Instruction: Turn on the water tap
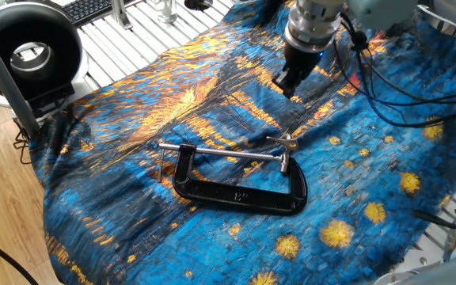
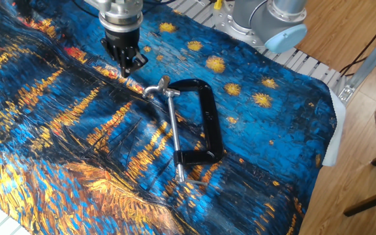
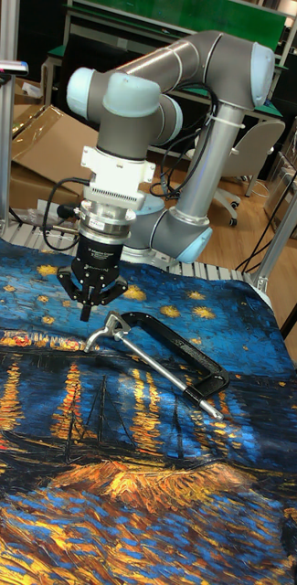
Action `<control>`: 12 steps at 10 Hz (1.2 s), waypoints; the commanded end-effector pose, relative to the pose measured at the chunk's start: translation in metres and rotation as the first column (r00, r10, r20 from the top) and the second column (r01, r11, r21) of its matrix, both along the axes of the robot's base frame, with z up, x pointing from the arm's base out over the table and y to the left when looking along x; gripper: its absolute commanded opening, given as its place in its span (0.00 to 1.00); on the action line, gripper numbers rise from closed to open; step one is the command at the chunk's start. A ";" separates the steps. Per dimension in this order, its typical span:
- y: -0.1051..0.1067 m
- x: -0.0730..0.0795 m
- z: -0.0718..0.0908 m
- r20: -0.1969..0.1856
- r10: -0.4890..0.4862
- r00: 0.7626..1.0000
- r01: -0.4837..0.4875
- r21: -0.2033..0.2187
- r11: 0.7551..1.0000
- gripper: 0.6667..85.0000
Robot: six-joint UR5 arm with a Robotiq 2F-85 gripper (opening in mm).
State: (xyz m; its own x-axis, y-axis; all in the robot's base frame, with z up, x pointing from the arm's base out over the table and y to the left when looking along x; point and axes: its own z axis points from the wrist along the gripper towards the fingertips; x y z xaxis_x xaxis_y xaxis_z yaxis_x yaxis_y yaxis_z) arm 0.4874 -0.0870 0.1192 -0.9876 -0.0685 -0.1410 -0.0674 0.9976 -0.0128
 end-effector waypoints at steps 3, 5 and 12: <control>0.024 -0.033 0.048 -0.050 -0.033 0.998 0.034 0.035 0.999 0.00; 0.060 -0.045 0.078 -0.069 -0.103 0.992 0.106 0.040 0.994 0.00; 0.064 -0.017 0.071 -0.047 -0.069 0.997 0.071 0.040 0.997 0.00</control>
